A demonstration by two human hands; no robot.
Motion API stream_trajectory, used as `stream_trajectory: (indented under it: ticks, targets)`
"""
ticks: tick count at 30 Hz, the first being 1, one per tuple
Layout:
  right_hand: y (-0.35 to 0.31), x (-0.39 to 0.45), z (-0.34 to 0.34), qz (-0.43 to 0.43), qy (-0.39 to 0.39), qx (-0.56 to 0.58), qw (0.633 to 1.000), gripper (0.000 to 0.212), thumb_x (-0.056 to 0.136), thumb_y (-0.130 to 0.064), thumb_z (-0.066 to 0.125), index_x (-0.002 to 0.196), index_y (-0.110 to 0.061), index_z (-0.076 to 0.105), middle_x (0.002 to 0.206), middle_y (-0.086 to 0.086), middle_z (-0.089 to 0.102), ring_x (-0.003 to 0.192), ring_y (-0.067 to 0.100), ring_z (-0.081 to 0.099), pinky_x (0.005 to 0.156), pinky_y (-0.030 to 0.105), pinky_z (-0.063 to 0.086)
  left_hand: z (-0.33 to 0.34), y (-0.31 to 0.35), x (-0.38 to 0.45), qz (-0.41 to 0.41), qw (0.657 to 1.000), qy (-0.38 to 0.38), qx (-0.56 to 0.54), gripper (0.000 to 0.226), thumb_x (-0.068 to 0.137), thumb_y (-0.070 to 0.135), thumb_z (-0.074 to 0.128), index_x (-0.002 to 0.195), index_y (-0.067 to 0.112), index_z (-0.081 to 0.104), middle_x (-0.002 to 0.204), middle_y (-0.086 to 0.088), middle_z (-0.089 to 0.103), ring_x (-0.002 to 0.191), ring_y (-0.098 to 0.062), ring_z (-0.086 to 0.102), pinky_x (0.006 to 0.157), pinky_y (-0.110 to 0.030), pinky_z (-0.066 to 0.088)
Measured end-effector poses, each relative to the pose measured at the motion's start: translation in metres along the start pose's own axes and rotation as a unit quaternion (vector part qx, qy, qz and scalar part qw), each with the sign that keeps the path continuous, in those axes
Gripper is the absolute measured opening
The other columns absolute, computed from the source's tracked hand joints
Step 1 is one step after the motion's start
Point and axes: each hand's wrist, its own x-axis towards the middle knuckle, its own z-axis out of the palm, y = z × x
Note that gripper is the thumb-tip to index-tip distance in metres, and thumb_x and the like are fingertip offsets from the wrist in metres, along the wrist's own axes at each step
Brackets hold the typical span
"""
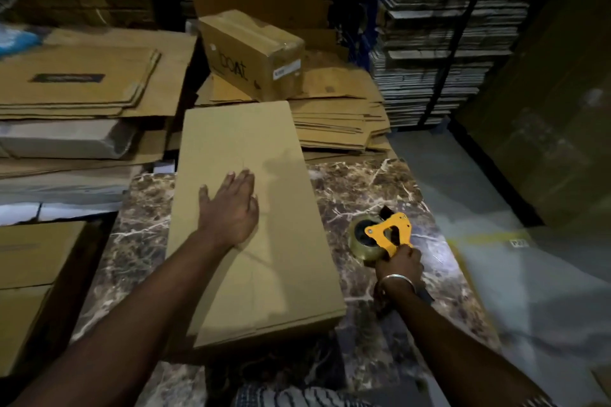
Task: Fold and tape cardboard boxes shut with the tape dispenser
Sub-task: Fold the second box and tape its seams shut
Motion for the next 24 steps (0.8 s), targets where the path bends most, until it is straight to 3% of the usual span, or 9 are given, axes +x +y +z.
stream_trajectory:
  ticks: [3, 8, 10, 12, 17, 21, 24]
  targets:
    - [0.01, 0.006, 0.003, 0.033, 0.001, 0.004, 0.999, 0.063, 0.081, -0.033, 0.072, 0.13, -0.011, 0.038, 0.134, 0.018, 0.041, 0.119, 0.043, 0.05, 0.092, 0.056, 0.043, 0.0, 0.001, -0.002, -0.005, 1.0, 0.008, -0.006, 0.055, 0.105, 0.035, 0.026, 0.159, 0.023, 0.019, 0.167, 0.009, 0.014, 0.154, -0.014, 0.009, 0.118, -0.06, 0.007]
    - [0.021, 0.017, 0.012, 0.059, 0.03, 0.001, 0.998, 0.061, 0.094, -0.035, 0.061, 0.141, -0.015, 0.026, 0.127, 0.018, 0.058, 0.112, 0.042, 0.06, 0.098, 0.055, 0.04, -0.001, -0.002, -0.003, 0.0, 1.0, 0.017, -0.013, 0.056, 0.105, 0.036, 0.025, 0.159, 0.023, 0.02, 0.167, 0.008, 0.015, 0.154, -0.015, 0.011, 0.119, -0.059, 0.007]
    - [0.026, 0.024, 0.01, 0.088, 0.012, -0.005, 0.996, 0.053, 0.096, -0.045, 0.059, 0.136, -0.015, 0.044, 0.123, 0.017, 0.064, 0.111, 0.041, 0.062, 0.099, 0.052, 0.041, -0.004, -0.001, -0.005, 0.006, 1.0, 0.011, -0.027, 0.065, 0.097, 0.043, 0.02, 0.159, 0.024, 0.02, 0.167, 0.009, 0.014, 0.154, -0.015, 0.011, 0.118, -0.06, 0.007]
    - [0.031, 0.03, 0.005, 0.094, -0.044, -0.034, 0.994, 0.044, 0.092, -0.053, 0.061, 0.12, -0.019, 0.063, 0.125, 0.014, 0.064, 0.116, 0.038, 0.061, 0.099, 0.047, 0.043, -0.005, -0.001, -0.008, 0.023, 0.999, 0.0, -0.032, 0.073, 0.091, 0.049, 0.015, 0.16, 0.025, 0.015, 0.167, 0.011, 0.009, 0.154, -0.013, 0.009, 0.118, -0.06, 0.005]
    - [0.035, 0.034, 0.011, 0.027, -0.062, -0.017, 0.998, 0.044, 0.09, -0.046, 0.069, 0.114, -0.01, 0.064, 0.121, 0.02, 0.066, 0.112, 0.04, 0.063, 0.089, 0.043, 0.048, -0.006, -0.001, -0.009, 0.031, 0.999, -0.028, 0.009, 0.08, 0.091, 0.064, 0.014, 0.161, 0.027, 0.003, 0.167, 0.012, 0.001, 0.154, -0.01, 0.002, 0.119, -0.06, 0.003]
    - [0.024, 0.03, 0.013, -0.058, -0.068, -0.001, 0.996, 0.048, 0.089, -0.056, 0.063, 0.117, -0.017, 0.062, 0.117, 0.016, 0.068, 0.105, 0.037, 0.066, 0.082, 0.04, 0.052, -0.003, 0.0, -0.008, 0.027, 0.998, -0.049, 0.033, 0.079, 0.096, 0.067, 0.019, 0.161, 0.026, -0.001, 0.167, 0.012, -0.004, 0.154, -0.009, -0.003, 0.12, -0.059, 0.002]
    - [0.007, 0.043, 0.023, -0.106, -0.095, 0.088, 0.986, 0.07, 0.078, -0.075, 0.055, 0.119, -0.019, 0.061, 0.112, 0.016, 0.07, 0.103, 0.039, 0.067, 0.078, 0.042, 0.051, -0.002, 0.003, -0.013, 0.033, 0.998, -0.053, 0.025, 0.088, 0.087, 0.071, 0.005, 0.161, 0.024, -0.002, 0.167, 0.011, -0.006, 0.154, -0.009, -0.005, 0.12, -0.057, 0.0]
